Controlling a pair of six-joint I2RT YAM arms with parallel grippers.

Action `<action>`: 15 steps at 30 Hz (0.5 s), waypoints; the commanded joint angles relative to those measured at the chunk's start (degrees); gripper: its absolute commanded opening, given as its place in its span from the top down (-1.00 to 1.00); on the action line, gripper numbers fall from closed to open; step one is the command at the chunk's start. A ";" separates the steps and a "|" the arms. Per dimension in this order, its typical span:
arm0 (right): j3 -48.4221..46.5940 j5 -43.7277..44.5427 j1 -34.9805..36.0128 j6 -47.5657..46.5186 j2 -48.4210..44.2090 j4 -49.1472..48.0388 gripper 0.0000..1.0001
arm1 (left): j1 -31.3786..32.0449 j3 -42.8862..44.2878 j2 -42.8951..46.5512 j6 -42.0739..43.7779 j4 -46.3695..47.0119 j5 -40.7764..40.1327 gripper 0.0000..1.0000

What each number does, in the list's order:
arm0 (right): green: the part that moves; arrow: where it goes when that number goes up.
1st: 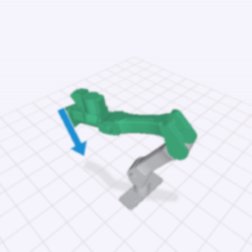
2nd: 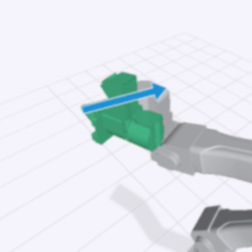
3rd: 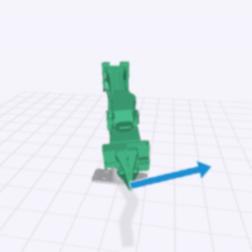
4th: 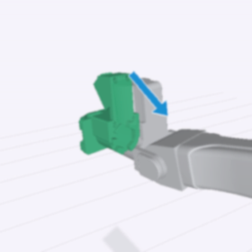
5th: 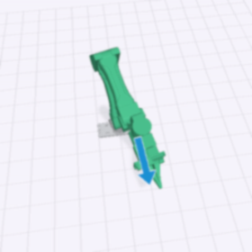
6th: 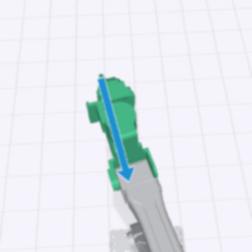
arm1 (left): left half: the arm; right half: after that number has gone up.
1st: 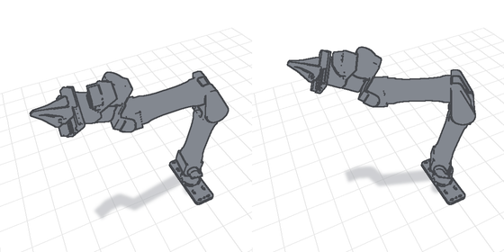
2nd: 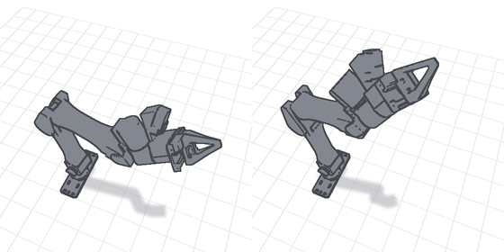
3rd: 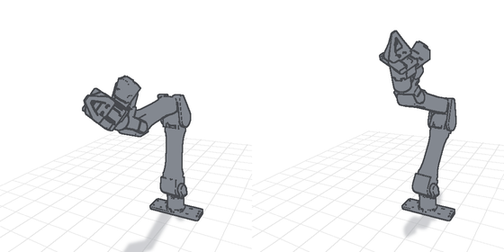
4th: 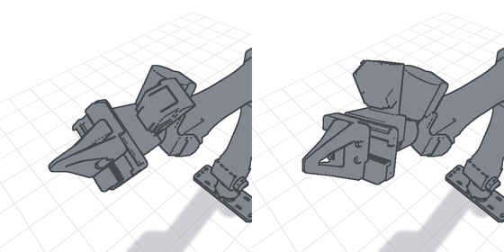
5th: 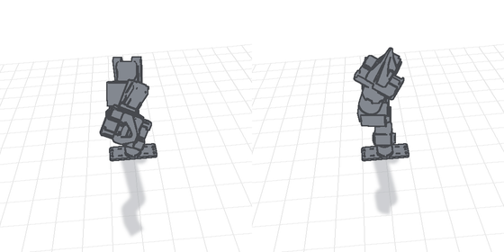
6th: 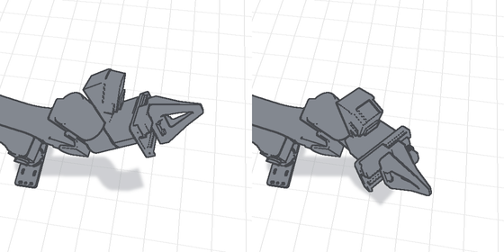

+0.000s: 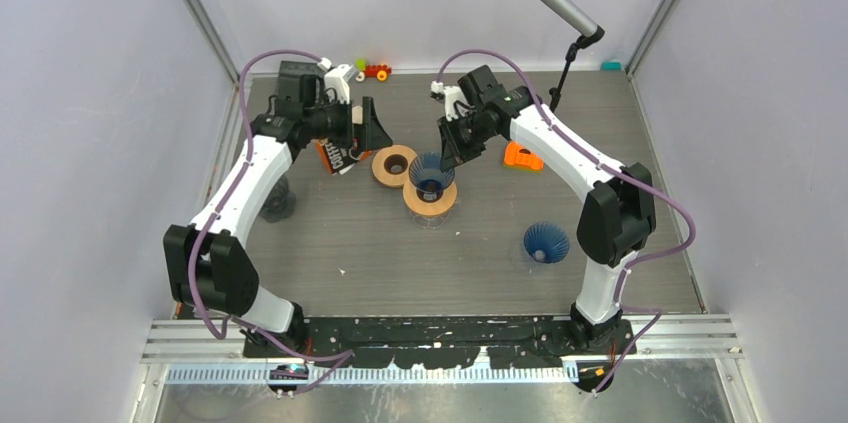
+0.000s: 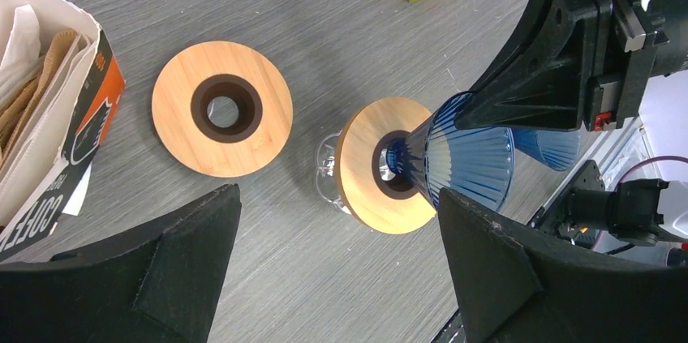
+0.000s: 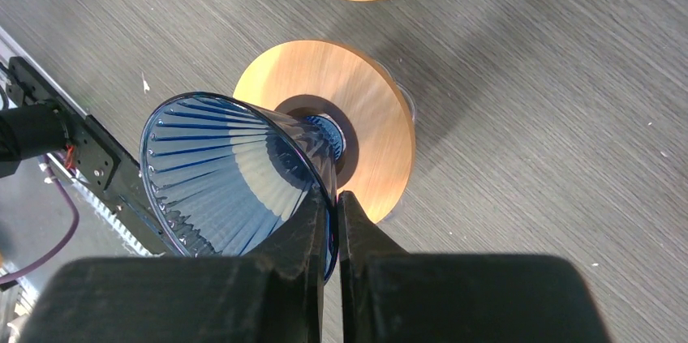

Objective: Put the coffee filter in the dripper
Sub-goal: Place the coffee dripper in the dripper holder.

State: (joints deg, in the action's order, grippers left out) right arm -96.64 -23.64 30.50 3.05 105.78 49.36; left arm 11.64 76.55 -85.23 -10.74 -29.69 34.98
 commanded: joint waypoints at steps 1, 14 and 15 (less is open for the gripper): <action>-1.17 0.70 0.52 0.22 -1.07 -0.56 0.99 | 0.23 -0.62 1.82 -0.50 2.49 0.25 -0.86; 0.72 0.16 0.93 0.55 0.92 -1.60 0.99 | 4.33 -2.17 -0.39 -1.21 2.24 -0.76 -0.69; 0.83 -0.03 0.92 0.66 1.12 -1.69 0.99 | 5.05 -2.27 -0.64 -1.28 2.22 -1.08 -0.67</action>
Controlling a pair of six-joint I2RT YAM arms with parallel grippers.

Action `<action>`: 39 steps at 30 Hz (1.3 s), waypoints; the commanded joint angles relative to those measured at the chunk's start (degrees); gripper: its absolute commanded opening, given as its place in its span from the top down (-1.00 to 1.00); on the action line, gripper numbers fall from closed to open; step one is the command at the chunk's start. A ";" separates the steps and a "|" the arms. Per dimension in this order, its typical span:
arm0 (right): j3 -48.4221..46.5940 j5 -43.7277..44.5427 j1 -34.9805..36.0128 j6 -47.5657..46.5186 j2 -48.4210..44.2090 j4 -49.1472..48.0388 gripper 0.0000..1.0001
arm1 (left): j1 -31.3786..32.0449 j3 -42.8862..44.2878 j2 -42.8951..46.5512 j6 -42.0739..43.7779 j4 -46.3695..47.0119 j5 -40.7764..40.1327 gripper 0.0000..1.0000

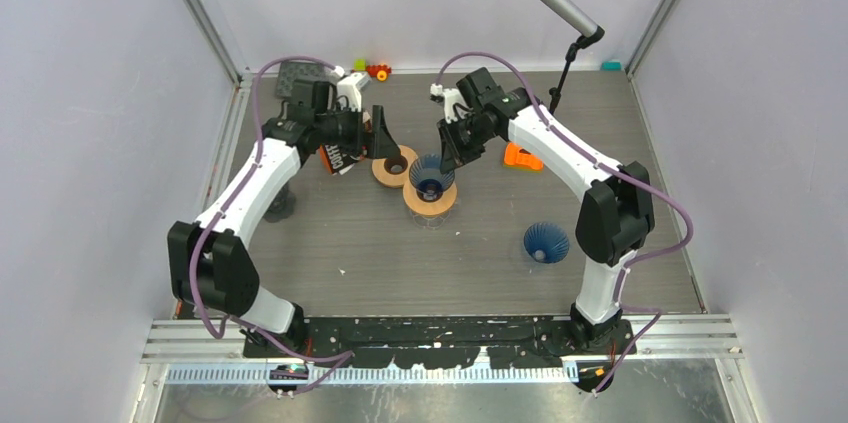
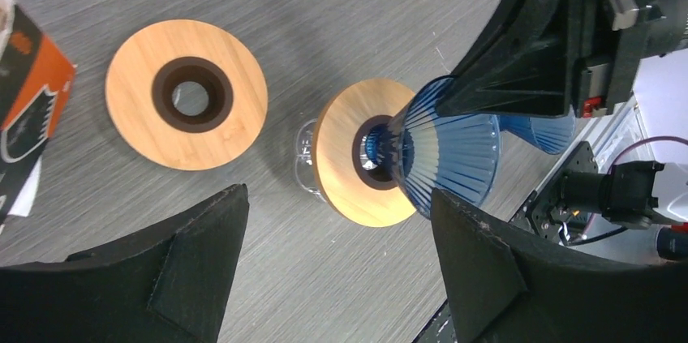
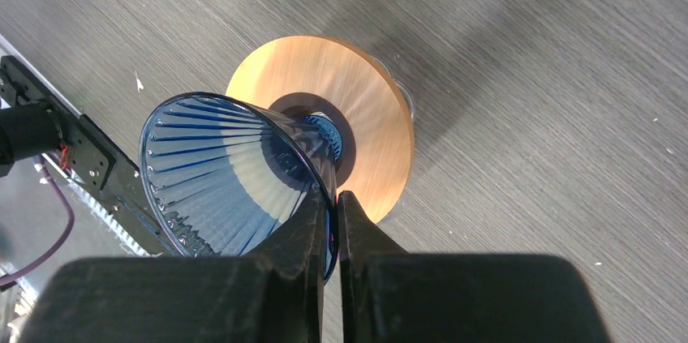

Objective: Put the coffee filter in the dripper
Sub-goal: Place the coffee dripper in the dripper holder.

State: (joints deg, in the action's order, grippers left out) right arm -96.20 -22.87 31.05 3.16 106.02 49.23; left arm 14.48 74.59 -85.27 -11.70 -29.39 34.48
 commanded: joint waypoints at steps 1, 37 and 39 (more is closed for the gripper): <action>0.52 -0.89 0.41 0.54 1.07 -1.59 0.99 | 2.82 -0.31 -1.19 -0.40 1.88 -0.93 -0.65; 5.82 6.17 2.09 -0.17 -0.81 -5.84 0.99 | 11.90 -1.89 -11.80 -4.69 -0.45 -0.58 0.71; 7.04 6.55 2.23 -0.21 -1.38 -6.83 0.99 | 12.37 -1.94 -11.82 -3.92 -0.91 -1.73 0.76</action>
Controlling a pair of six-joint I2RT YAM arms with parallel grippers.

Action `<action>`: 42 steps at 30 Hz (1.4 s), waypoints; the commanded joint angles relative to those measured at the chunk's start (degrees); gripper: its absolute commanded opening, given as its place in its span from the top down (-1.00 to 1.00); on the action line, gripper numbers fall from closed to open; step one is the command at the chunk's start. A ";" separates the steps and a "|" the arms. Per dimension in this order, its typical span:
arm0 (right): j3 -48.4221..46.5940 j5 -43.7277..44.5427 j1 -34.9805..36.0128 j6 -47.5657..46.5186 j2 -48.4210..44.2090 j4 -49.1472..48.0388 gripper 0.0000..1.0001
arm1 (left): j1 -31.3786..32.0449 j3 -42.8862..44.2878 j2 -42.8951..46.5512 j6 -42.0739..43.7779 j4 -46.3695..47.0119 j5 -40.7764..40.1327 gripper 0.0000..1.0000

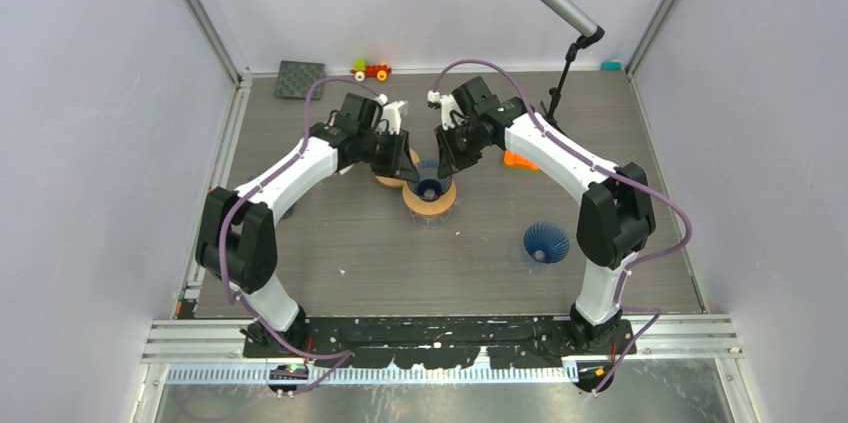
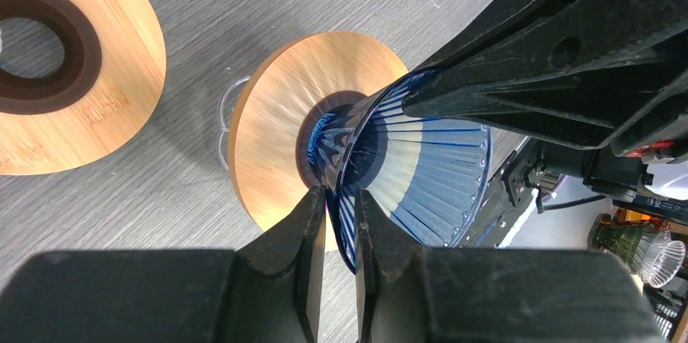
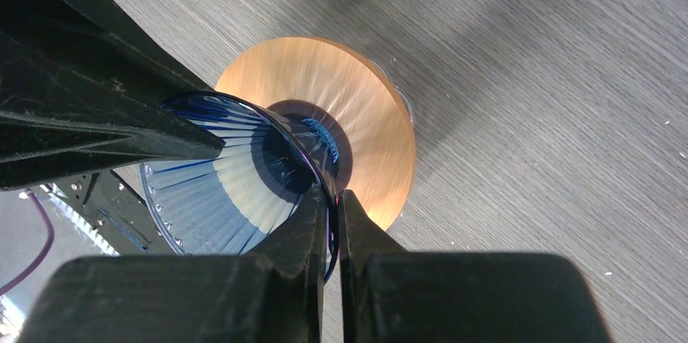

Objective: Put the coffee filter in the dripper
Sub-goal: Place the coffee dripper in the dripper holder.

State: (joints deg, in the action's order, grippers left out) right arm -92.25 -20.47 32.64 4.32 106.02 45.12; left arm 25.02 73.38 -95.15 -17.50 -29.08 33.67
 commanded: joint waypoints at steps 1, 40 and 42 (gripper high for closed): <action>3.46 4.39 0.70 -1.45 -1.59 -3.02 0.99 | 2.02 -0.86 -1.82 2.07 -1.24 -1.34 0.78; 14.02 2.85 1.26 -0.87 -1.84 -12.97 0.99 | 4.69 -2.56 -3.41 4.80 -2.03 -6.22 1.00; 12.24 1.96 1.30 -1.37 -1.87 -11.49 0.94 | 4.67 -1.13 -3.10 5.15 -3.00 -6.53 0.93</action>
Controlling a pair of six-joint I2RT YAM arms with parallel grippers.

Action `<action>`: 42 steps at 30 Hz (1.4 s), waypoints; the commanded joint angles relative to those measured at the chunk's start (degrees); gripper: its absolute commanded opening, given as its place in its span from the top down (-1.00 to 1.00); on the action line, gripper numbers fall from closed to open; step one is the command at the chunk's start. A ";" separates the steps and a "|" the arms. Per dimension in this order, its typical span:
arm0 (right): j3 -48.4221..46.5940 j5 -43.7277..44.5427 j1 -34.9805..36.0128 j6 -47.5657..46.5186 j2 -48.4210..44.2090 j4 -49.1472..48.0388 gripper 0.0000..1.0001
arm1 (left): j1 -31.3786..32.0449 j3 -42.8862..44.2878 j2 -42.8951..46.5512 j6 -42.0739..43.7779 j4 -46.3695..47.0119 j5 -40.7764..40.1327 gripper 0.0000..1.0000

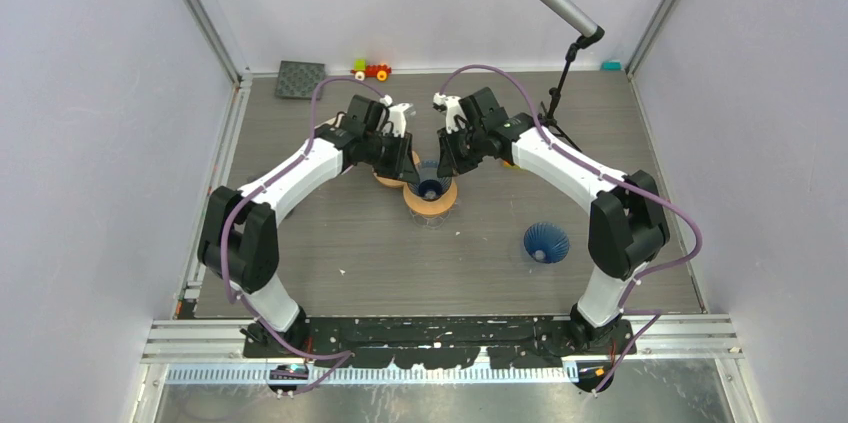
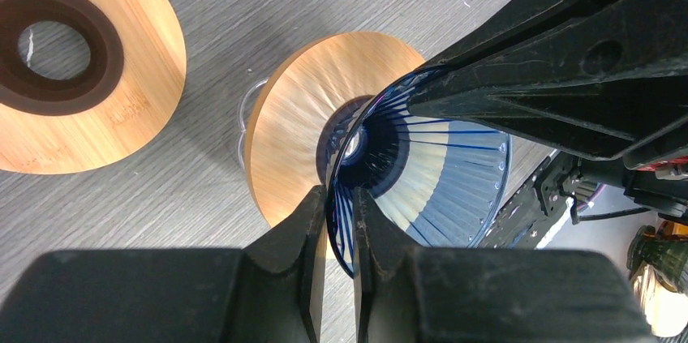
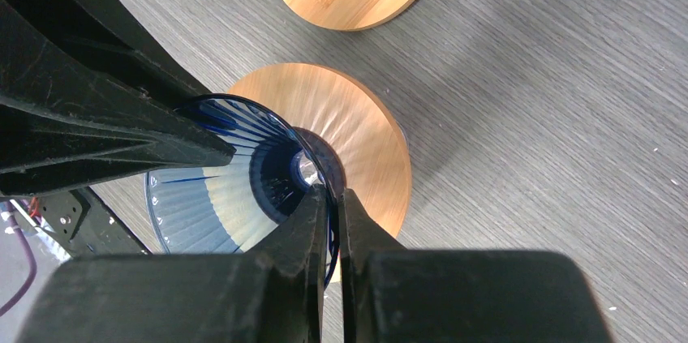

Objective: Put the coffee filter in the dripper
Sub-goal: Place the coffee dripper in the dripper holder, then pick up the coffee filter from the coffee filter holder.

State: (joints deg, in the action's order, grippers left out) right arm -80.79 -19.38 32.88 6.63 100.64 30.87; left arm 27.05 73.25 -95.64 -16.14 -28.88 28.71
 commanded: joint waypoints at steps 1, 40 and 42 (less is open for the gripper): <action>-0.20 0.56 1.03 -3.92 3.58 3.61 0.88 | 2.66 0.00 -2.45 3.97 -3.79 -1.74 0.88; -5.81 -10.91 -7.10 -16.88 -13.37 10.89 0.12 | -20.69 18.28 2.81 20.13 -12.10 -9.21 -0.19; -4.87 -11.79 -7.13 -17.62 -13.98 10.91 0.13 | -20.93 19.72 1.02 21.64 -12.15 -11.06 -0.12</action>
State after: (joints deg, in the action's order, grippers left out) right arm -87.42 -28.14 25.96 -7.42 88.97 41.74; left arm 6.13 89.21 -92.07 -0.89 -40.88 21.34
